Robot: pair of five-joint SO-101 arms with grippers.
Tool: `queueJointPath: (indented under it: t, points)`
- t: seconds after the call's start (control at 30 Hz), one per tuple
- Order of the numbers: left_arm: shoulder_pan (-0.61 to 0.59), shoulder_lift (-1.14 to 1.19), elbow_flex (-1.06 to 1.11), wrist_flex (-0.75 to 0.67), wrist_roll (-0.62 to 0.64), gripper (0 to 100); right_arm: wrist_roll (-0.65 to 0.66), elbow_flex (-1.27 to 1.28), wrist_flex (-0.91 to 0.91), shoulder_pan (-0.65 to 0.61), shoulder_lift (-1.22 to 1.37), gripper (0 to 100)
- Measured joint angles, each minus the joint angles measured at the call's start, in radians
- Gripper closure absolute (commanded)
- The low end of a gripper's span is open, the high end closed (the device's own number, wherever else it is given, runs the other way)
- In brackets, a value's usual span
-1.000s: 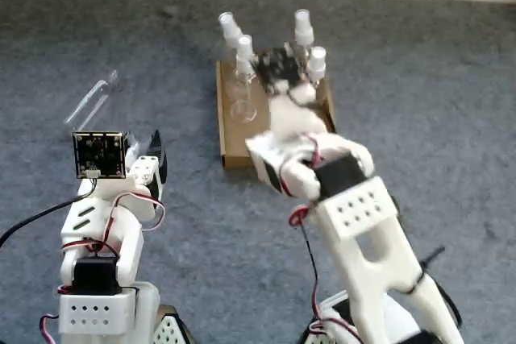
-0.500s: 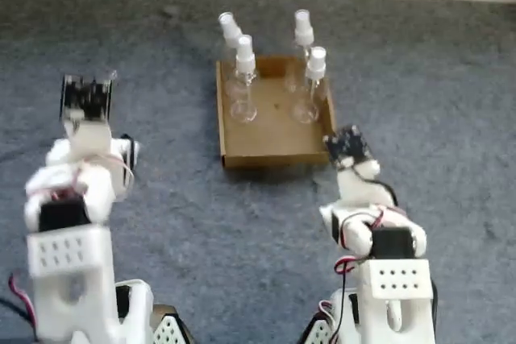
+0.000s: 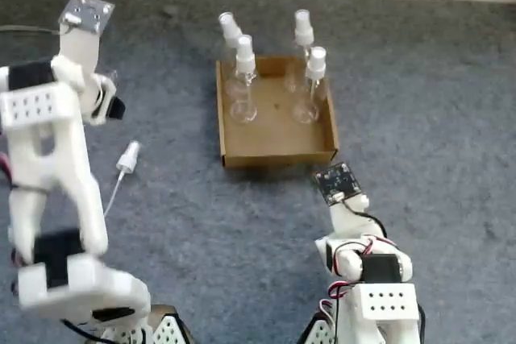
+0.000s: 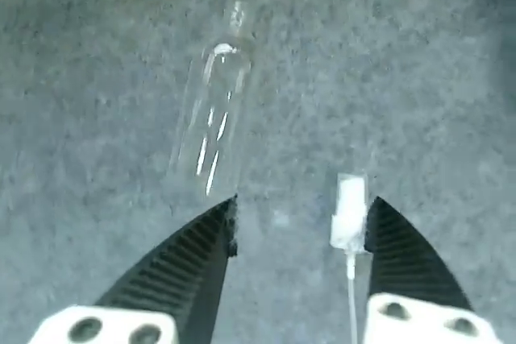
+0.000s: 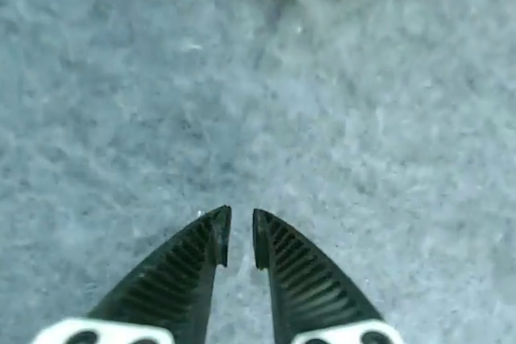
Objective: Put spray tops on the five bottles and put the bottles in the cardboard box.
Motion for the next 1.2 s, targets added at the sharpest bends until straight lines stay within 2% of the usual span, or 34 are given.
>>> queueJointPath:
  t: [0.17,0.3,0.53,0.77,0.97,1.2]
  points:
    - [0.003,0.282,-0.224,0.124,0.0,77,0.0,0.0,0.0,0.0,-0.002,99.4]
    - [0.003,0.451,-0.316,0.222,0.0,80,0.0,0.0,-0.002,0.0,-0.002,99.4]
    - [0.003,0.58,-0.339,0.27,-0.003,82,0.0,0.0,-0.021,0.0,-0.002,99.3]
    - [0.083,0.667,-0.339,0.334,0.006,82,0.0,0.0,-0.023,0.0,-0.002,99.3]
    - [0.173,0.677,-0.339,0.359,0.104,91,0.0,0.0,-0.023,0.0,-0.002,99.3]
    - [0.276,0.677,-0.339,0.371,0.284,91,0.0,0.0,-0.025,0.0,-0.002,99.3]
